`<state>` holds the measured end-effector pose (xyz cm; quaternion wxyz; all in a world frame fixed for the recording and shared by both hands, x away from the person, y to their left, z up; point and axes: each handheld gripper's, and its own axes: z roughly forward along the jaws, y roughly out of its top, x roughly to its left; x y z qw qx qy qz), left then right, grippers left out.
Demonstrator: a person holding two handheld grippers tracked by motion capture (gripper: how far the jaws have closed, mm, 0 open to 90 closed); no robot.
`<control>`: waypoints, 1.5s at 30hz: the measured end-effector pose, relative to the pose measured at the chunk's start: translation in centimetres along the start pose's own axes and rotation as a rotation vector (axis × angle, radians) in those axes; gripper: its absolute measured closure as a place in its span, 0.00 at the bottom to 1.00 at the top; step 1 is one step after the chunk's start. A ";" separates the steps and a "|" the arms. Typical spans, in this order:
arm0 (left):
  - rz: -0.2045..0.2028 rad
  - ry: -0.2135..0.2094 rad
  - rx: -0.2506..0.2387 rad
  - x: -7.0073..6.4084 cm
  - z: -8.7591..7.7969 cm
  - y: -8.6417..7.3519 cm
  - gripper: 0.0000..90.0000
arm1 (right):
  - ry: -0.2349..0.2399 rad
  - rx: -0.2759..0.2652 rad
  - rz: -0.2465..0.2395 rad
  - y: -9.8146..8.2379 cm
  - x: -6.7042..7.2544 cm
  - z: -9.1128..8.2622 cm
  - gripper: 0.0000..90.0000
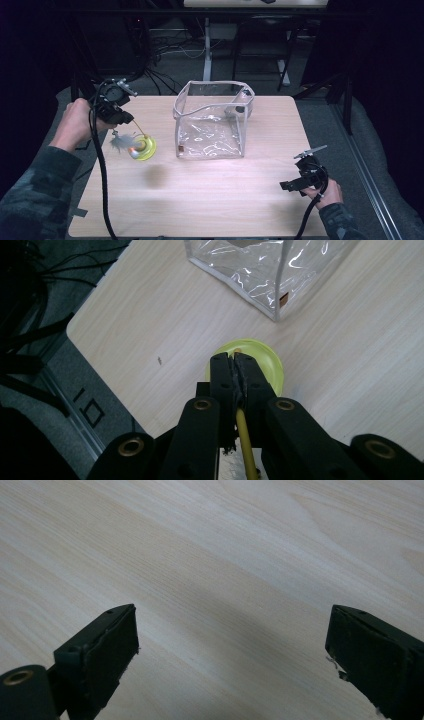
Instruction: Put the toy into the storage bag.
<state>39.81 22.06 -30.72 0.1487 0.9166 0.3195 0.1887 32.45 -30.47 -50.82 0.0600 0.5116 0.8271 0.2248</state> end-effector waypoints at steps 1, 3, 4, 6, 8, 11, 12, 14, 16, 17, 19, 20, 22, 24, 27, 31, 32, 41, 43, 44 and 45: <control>0.000 0.002 0.001 0.1 -0.1 0.1 0.98 | 0.000 0.000 0.000 0.0 0.0 0.0 0.07; 0.001 0.007 0.003 0.3 -0.4 0.3 0.98 | 0.004 0.003 0.000 0.0 0.0 0.0 0.07; 0.000 0.010 0.002 0.4 -0.5 0.4 0.98 | 0.004 0.004 0.000 0.0 0.0 0.0 0.07; 0.002 0.017 0.003 0.5 -0.8 0.7 0.98 | 0.006 -0.002 0.001 0.0 0.0 0.1 0.07; 0.007 0.024 0.003 0.7 -1.1 1.0 0.98 | 0.006 0.000 0.000 0.0 0.0 0.1 0.07; 0.008 0.036 0.007 1.0 -1.5 1.5 0.98 | 0.007 0.007 0.000 0.0 0.0 0.1 0.07; 0.008 0.040 0.003 1.1 -1.7 1.7 0.98 | 0.007 0.006 0.000 0.0 0.0 0.1 0.07; 0.009 0.046 0.006 1.3 -1.9 2.0 0.98 | 0.007 0.006 0.000 0.0 0.0 0.1 0.07; 0.011 0.053 0.006 1.4 -2.2 2.3 0.98 | 0.006 0.006 0.000 0.0 0.0 0.1 0.07; 0.011 0.053 0.006 1.4 -2.2 2.3 0.98 | 0.004 0.006 0.002 0.0 0.0 0.1 0.07; 0.019 0.064 0.008 1.6 -2.6 2.9 0.98 | 0.006 0.005 0.004 0.0 -0.1 0.1 0.07; 0.020 0.068 0.006 1.7 -2.8 3.0 0.98 | 0.008 0.002 0.004 -0.1 -0.1 0.1 0.07; 0.019 0.074 0.002 1.9 -3.0 3.3 0.98 | 0.008 0.001 0.005 -0.1 -0.1 0.1 0.07; 0.018 0.080 0.000 2.1 -3.3 3.6 0.98 | 0.008 0.003 0.004 -0.1 -0.1 0.1 0.07; 0.022 0.086 0.001 2.4 -3.7 4.1 0.98 | 0.012 0.006 0.002 -0.1 -0.1 0.1 0.07; 0.020 0.093 0.001 2.6 -4.2 4.6 0.98 | 0.009 0.012 0.002 -0.1 -0.1 0.1 0.07; 0.021 0.100 -0.003 2.8 -4.6 4.9 0.98 | 0.007 0.010 0.000 -0.1 -0.1 0.1 0.07; 0.026 0.137 -0.004 3.5 -6.0 6.1 0.98 | 0.005 0.015 -0.001 -0.1 -0.2 0.1 0.07; 0.027 0.146 -0.009 3.8 -6.6 6.6 0.98 | 0.006 0.012 0.002 -0.1 -0.2 0.1 0.07; 0.030 0.151 -0.008 3.9 -6.8 6.7 0.98 | 0.006 0.015 0.000 -0.1 -0.2 0.1 0.07; 0.030 0.151 -0.008 3.9 -6.8 6.7 0.98 | 0.006 0.015 0.000 -0.1 -0.2 0.1 0.07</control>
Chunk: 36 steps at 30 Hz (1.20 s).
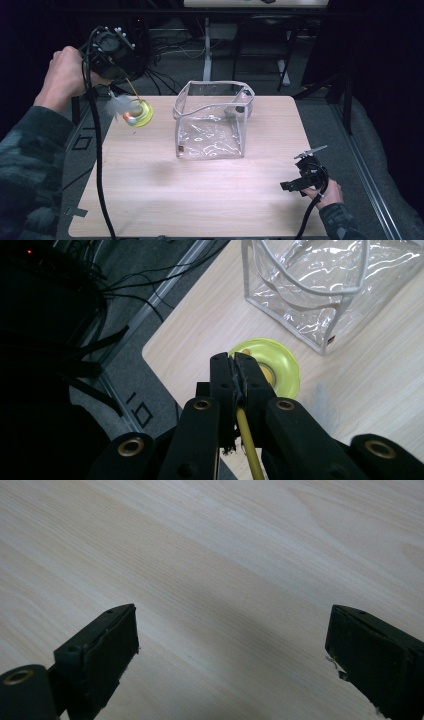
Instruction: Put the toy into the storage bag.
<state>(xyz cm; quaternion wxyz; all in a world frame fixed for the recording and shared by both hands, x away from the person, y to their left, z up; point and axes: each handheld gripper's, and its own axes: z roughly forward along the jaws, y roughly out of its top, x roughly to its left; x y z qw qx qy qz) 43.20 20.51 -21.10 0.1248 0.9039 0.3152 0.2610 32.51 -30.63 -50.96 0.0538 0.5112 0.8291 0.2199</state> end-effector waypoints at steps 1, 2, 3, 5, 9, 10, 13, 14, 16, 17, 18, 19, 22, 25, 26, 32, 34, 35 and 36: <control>0.002 0.005 -0.002 0.2 -0.4 0.3 0.98 | -0.001 0.003 -0.003 0.0 0.0 0.0 0.07; 0.003 0.012 -0.005 0.3 -0.6 0.5 0.98 | -0.001 0.003 -0.002 0.0 0.0 0.0 0.07; 0.006 0.015 -0.007 0.3 -0.9 0.8 0.98 | -0.002 0.003 -0.003 0.0 0.0 0.0 0.07; 0.013 0.023 -0.015 0.4 -1.4 1.1 0.98 | -0.001 -0.003 0.003 0.0 0.0 0.1 0.07; 0.024 0.042 -0.024 0.4 -2.2 2.0 0.98 | -0.004 0.001 0.001 0.0 0.0 0.1 0.07; 0.024 0.042 -0.024 0.4 -2.2 2.0 0.98 | -0.001 0.004 -0.002 0.0 0.0 0.0 0.07; 0.030 0.049 -0.032 0.5 -2.8 2.8 0.98 | -0.001 -0.001 0.005 0.0 0.0 0.0 0.07; 0.030 0.049 -0.032 0.5 -2.8 2.8 0.97 | -0.001 -0.001 0.005 0.0 0.0 0.0 0.07; 0.035 0.053 -0.044 0.5 -3.2 3.3 0.98 | 0.000 -0.001 0.002 0.0 0.0 0.0 0.07; 0.038 0.056 -0.047 0.5 -3.3 3.5 0.97 | 0.000 -0.001 0.001 0.0 0.0 0.0 0.07; 0.038 0.056 -0.047 0.5 -3.3 3.5 0.97 | 0.000 -0.001 0.001 0.0 0.0 0.0 0.07; 0.039 0.057 -0.051 0.5 -3.5 3.8 0.97 | 0.000 -0.001 0.001 0.0 0.0 0.0 0.07; 0.045 0.058 -0.051 0.5 -3.7 4.5 0.98 | -0.001 0.005 -0.004 0.0 0.0 0.0 0.07; 0.045 0.056 -0.057 0.5 -3.7 4.9 0.98 | 0.001 -0.001 0.001 0.0 0.0 0.0 0.07; 0.047 0.056 -0.056 0.6 -3.7 5.2 0.98 | 0.011 -0.002 0.002 0.0 0.0 0.1 0.07; 0.057 0.056 -0.066 0.4 -3.9 6.4 0.98 | 0.004 0.001 0.003 0.0 0.0 0.1 0.07; 0.063 0.054 -0.069 0.3 -3.9 6.7 0.98 | 0.004 0.000 0.003 0.0 0.0 0.1 0.07; 0.065 0.054 -0.071 0.2 -3.9 6.9 0.98 | 0.012 -0.002 0.005 0.0 0.0 0.1 0.07; 0.065 0.054 -0.071 0.2 -3.9 6.9 0.98 | 0.012 -0.002 0.005 0.0 0.0 0.1 0.07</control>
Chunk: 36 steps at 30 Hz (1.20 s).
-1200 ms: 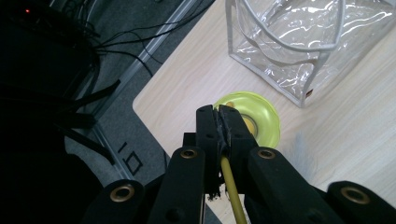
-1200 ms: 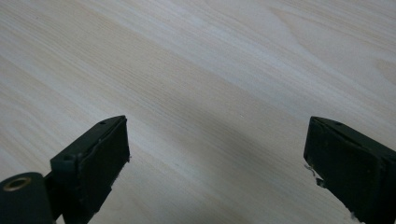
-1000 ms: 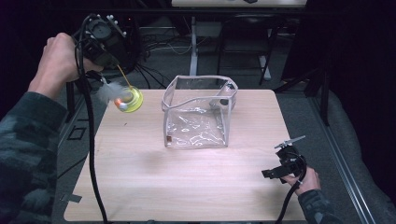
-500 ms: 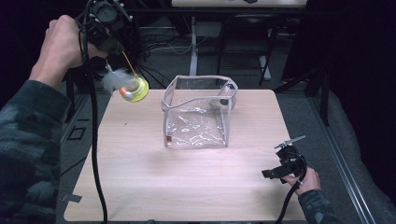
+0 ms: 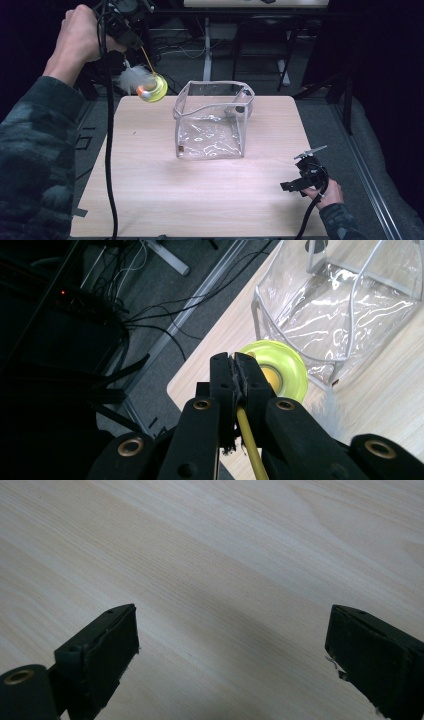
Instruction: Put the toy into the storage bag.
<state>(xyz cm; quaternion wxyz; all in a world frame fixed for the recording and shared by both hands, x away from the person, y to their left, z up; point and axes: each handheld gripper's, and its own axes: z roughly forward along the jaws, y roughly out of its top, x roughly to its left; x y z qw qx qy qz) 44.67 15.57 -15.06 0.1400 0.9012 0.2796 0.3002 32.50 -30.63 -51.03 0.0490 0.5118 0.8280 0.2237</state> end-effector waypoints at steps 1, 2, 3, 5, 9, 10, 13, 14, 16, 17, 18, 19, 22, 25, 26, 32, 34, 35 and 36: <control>0.001 -0.004 -0.003 -0.1 0.1 0.2 0.98 | -0.007 0.003 0.000 0.0 0.0 0.0 0.07; 0.004 -0.007 -0.003 -0.1 0.2 0.4 0.98 | -0.008 -0.002 0.005 0.0 0.0 -0.1 0.07; 0.004 -0.011 -0.001 -0.1 0.2 0.6 0.98 | -0.008 -0.001 0.005 0.0 0.0 -0.1 0.07; 0.009 -0.012 -0.003 -0.2 0.4 1.1 0.98 | -0.004 0.003 0.002 0.0 0.0 -0.1 0.07; 0.025 -0.017 0.004 -0.5 0.4 1.9 0.98 | -0.003 0.004 0.001 0.0 0.0 0.0 0.07; 0.027 -0.016 -0.002 -0.5 0.5 2.1 0.98 | -0.002 0.000 0.004 0.0 0.0 0.0 0.07; 0.032 -0.015 -0.002 -0.6 0.4 2.4 0.98 | -0.004 0.010 0.003 -0.1 -0.1 -0.1 0.07; 0.033 -0.015 -0.004 -0.6 0.4 2.7 0.98 | -0.005 0.012 0.002 -0.1 -0.1 -0.1 0.07; 0.035 -0.016 -0.005 -0.6 0.4 2.8 0.98 | 0.000 0.001 0.008 -0.1 0.0 0.0 0.07; 0.036 -0.017 -0.004 -0.7 0.5 3.0 0.98 | 0.004 0.004 0.002 0.0 0.0 0.0 0.07; 0.036 -0.017 -0.008 -0.8 0.5 3.1 0.98 | 0.003 0.004 0.002 0.0 0.0 0.0 0.07; 0.038 -0.019 -0.009 -0.8 0.5 3.2 0.98 | 0.004 0.003 0.003 0.0 0.0 0.0 0.07; 0.042 -0.018 -0.014 -1.0 0.6 3.6 0.98 | 0.004 0.003 0.002 0.0 0.0 0.0 0.07; 0.048 -0.020 -0.014 -1.2 0.7 4.0 0.98 | 0.004 0.005 0.002 0.0 0.0 0.0 0.07; 0.051 -0.023 -0.016 -1.3 0.7 4.1 0.98 | 0.004 0.005 0.003 0.0 0.0 0.0 0.07; 0.055 -0.024 -0.025 -1.5 1.1 4.6 0.98 | 0.005 0.006 0.003 0.0 0.0 0.1 0.07; 0.060 -0.027 -0.024 -1.6 1.2 4.8 0.98 | 0.005 0.006 0.003 0.0 0.0 0.1 0.07; 0.058 -0.026 -0.030 -1.6 1.3 4.9 0.98 | 0.005 0.006 0.003 0.0 0.0 0.1 0.07; 0.058 -0.024 -0.031 -1.7 1.4 5.0 0.98 | 0.005 0.007 0.003 0.0 0.0 0.1 0.07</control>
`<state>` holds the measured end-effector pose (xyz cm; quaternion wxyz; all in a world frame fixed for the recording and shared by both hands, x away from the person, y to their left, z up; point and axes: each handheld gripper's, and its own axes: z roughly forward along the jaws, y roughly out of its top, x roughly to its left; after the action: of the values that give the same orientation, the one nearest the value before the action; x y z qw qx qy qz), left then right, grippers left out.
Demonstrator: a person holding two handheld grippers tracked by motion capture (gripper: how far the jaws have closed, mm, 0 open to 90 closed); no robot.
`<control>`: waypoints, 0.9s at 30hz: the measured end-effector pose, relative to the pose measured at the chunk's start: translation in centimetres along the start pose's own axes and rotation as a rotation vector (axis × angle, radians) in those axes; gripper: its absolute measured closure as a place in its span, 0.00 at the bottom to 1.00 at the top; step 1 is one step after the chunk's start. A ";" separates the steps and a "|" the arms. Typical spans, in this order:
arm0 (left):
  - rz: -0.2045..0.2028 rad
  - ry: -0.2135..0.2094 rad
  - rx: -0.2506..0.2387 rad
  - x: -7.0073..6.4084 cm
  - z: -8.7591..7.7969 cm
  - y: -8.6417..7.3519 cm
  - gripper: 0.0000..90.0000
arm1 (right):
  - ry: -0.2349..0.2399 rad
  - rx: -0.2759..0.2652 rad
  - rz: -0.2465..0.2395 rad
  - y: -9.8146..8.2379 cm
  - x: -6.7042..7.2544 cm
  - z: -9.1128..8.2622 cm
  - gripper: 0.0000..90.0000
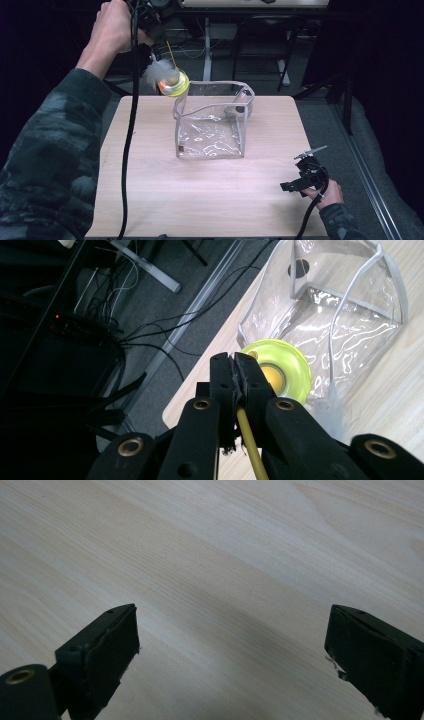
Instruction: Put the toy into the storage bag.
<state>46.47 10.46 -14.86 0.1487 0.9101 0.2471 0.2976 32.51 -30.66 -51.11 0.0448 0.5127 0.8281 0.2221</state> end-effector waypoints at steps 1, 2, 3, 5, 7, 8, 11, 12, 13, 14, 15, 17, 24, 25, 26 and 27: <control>0.001 0.000 0.003 -0.1 0.1 0.1 0.98 | 0.001 0.001 0.000 0.0 0.0 0.0 0.07; 0.001 0.000 0.003 -0.1 0.1 0.1 0.98 | 0.001 0.001 0.000 0.0 0.0 0.0 0.07; 0.006 0.001 0.003 -0.2 0.2 0.3 0.98 | 0.000 0.001 0.000 0.0 0.0 0.0 0.07; 0.007 0.001 -0.002 -0.4 0.5 0.4 0.98 | -0.001 0.001 0.000 0.0 0.0 0.0 0.07; 0.010 -0.001 0.002 -0.5 0.6 0.7 0.98 | -0.002 0.001 0.002 0.0 0.0 0.0 0.07; 0.012 -0.002 -0.002 -0.5 0.7 0.8 0.98 | -0.001 0.000 0.001 0.0 0.0 0.0 0.08; 0.009 -0.005 -0.008 -0.7 0.9 1.0 0.98 | 0.009 0.001 0.000 0.0 0.0 0.0 0.08; 0.011 -0.006 -0.009 -0.7 1.0 1.0 0.98 | 0.008 0.001 -0.001 0.0 0.0 0.0 0.08; 0.013 -0.006 -0.009 -0.7 1.1 1.1 0.98 | 0.008 0.001 -0.001 0.0 0.0 0.0 0.08; 0.013 -0.010 -0.010 -0.8 1.3 1.1 0.98 | 0.010 0.002 -0.002 0.0 0.0 0.0 0.08; 0.012 -0.013 -0.011 -0.9 1.4 1.2 0.98 | 0.009 0.002 0.000 0.0 0.0 0.0 0.07; 0.017 -0.021 -0.006 -1.1 1.8 1.3 0.98 | 0.008 0.001 0.000 0.0 0.0 0.0 0.08; 0.027 -0.041 -0.001 -1.7 3.2 1.6 0.98 | 0.011 0.004 -0.002 0.0 0.0 0.0 0.08; 0.029 -0.047 0.003 -1.8 3.4 1.6 0.98 | 0.011 0.004 -0.002 0.0 0.0 0.0 0.08; 0.029 -0.047 0.003 -1.8 3.4 1.6 0.98 | 0.011 0.004 -0.002 0.0 0.0 0.0 0.08; 0.030 -0.049 0.001 -2.0 3.7 1.7 0.98 | 0.010 0.004 -0.002 0.0 0.0 0.0 0.08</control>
<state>47.95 7.53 -17.95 0.1499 0.9208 0.2297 0.2774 32.48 -30.66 -51.10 0.0400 0.5107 0.8294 0.2230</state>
